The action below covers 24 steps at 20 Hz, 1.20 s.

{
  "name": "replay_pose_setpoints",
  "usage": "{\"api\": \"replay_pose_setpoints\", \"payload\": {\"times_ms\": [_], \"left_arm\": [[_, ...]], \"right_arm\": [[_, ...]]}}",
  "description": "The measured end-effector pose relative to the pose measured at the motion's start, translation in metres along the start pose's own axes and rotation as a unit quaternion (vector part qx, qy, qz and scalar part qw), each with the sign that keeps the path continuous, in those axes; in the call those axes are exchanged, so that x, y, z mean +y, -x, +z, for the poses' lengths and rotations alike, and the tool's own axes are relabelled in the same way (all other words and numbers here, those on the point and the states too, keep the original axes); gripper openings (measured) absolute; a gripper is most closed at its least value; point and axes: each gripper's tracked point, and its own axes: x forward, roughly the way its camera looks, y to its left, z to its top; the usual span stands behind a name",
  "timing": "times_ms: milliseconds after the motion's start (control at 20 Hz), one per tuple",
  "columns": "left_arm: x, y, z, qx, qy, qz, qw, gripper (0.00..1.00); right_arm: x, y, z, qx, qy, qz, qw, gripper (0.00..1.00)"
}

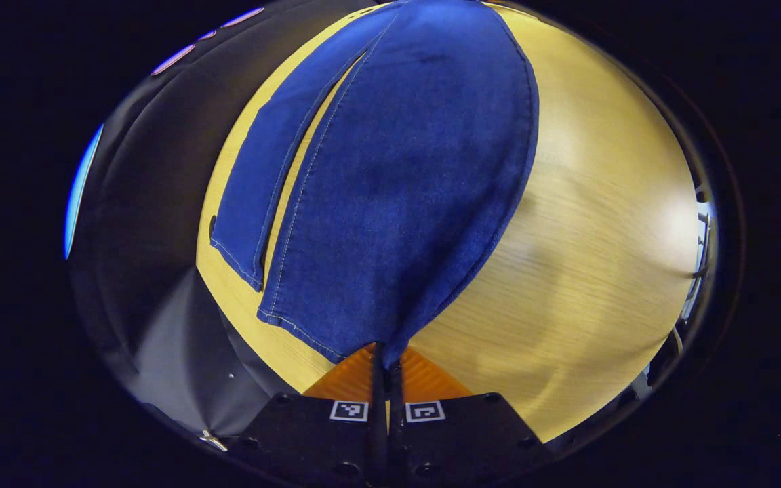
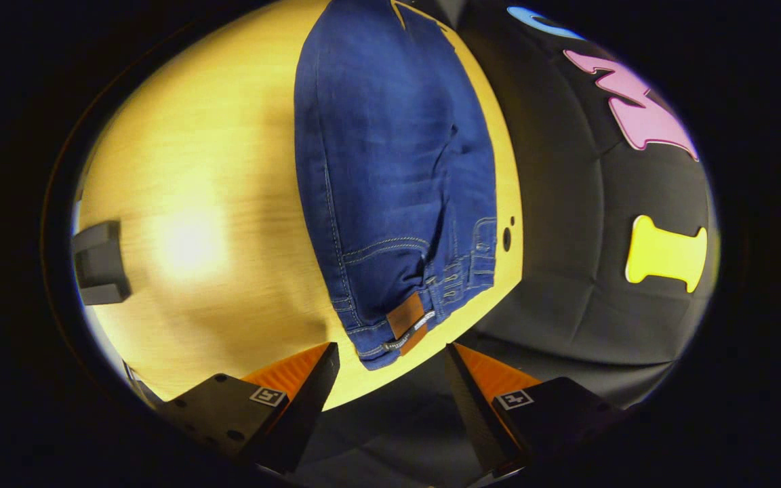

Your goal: Grasp the waist and the cuffs of the jeans and fold them to make the two legs overlap; first hold the waist and fold one-third of the jeans toward the cuffs, then hold the cuffs and fold the remaining one-third in the same direction to finish folding.

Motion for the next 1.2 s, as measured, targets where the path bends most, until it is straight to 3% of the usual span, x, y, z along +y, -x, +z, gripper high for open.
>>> {"api": "replay_pose_setpoints", "payload": {"times_ms": [50, 150, 200, 450, 500, 600, 650, 850, 1000, 1200], "left_arm": [[-0.001, 0.000, 0.001, 0.001, -0.001, -0.001, 1.000, 0.06], [0.000, 0.000, 0.001, 0.004, -0.003, -0.001, 1.000, 0.06], [0.000, 0.000, 0.001, 0.005, -0.003, -0.001, 1.000, 0.06], [0.000, 0.001, 0.003, 0.012, -0.007, -0.005, 1.000, 0.06], [0.000, 0.001, 0.004, 0.013, -0.005, -0.007, 1.000, 0.06], [0.002, 0.001, 0.003, 0.017, -0.007, -0.010, 1.000, 0.06], [0.001, 0.001, 0.003, 0.019, -0.008, -0.011, 1.000, 0.06], [-0.002, 0.004, 0.005, 0.027, 0.001, -0.006, 1.000, 0.06], [-0.015, 0.009, 0.008, 0.027, 0.025, -0.019, 0.999, 0.06], [-0.028, 0.012, 0.016, 0.020, 0.097, -0.052, 0.994, 0.06]], "right_arm": [[0.005, -0.009, -0.004, 0.009, 0.011, 0.009, 1.000, 0.95], [-0.002, -0.018, 0.001, 0.003, 0.043, -0.007, 0.999, 0.95], [-0.005, -0.024, 0.004, -0.001, 0.051, -0.009, 0.999, 0.90], [-0.005, -0.038, 0.017, -0.003, 0.062, 0.002, 0.998, 0.88], [-0.001, -0.042, 0.018, 0.000, 0.052, 0.015, 0.999, 0.80], [-0.007, -0.050, 0.024, 0.007, 0.056, 0.006, 0.998, 0.34], [-0.009, -0.050, 0.025, 0.010, 0.050, 0.002, 0.999, 0.26], [-0.003, -0.044, 0.025, 0.008, 0.014, 0.018, 1.000, 0.13], [-0.003, -0.043, 0.028, -0.012, 0.047, 0.025, 0.998, 0.13], [-0.017, -0.042, 0.021, -0.008, 0.039, 0.020, 0.999, 0.13]]}}
